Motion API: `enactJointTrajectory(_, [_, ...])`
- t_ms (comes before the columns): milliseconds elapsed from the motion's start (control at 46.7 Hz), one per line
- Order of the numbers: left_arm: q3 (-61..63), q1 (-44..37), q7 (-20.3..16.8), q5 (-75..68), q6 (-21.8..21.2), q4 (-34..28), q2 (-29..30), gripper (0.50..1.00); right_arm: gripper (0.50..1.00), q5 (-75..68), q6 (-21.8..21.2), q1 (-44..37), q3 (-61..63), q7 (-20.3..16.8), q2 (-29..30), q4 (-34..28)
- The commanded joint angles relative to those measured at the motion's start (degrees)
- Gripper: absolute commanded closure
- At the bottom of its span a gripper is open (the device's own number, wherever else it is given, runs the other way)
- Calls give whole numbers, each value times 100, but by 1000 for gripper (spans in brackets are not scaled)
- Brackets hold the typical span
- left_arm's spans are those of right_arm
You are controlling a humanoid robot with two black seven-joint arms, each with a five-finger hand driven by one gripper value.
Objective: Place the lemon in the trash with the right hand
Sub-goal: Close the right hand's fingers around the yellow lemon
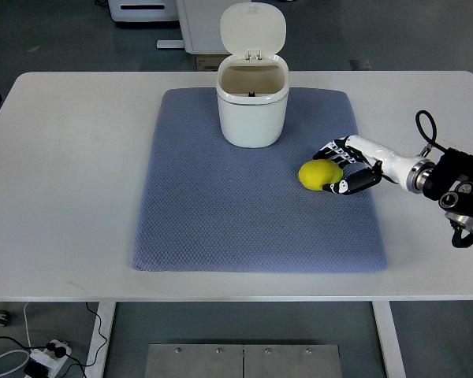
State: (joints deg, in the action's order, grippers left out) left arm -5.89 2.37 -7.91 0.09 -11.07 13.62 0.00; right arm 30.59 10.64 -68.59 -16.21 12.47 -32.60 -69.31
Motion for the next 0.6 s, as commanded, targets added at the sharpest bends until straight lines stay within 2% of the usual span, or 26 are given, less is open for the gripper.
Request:
enactJointTrajectory(0, [0, 0, 0, 0, 0, 0, 0, 500, 902, 0, -1, -31, -5, 1, -9, -91])
enactJointTrajectory(150, [0, 0, 0, 0, 0, 0, 0, 500, 1000, -9, -1, -75, -5, 1, -18, -188])
enactJointTrajectory(578, [0, 0, 0, 0, 0, 0, 0, 500, 1000, -70, -9, -251, -14, 18, -334, -417])
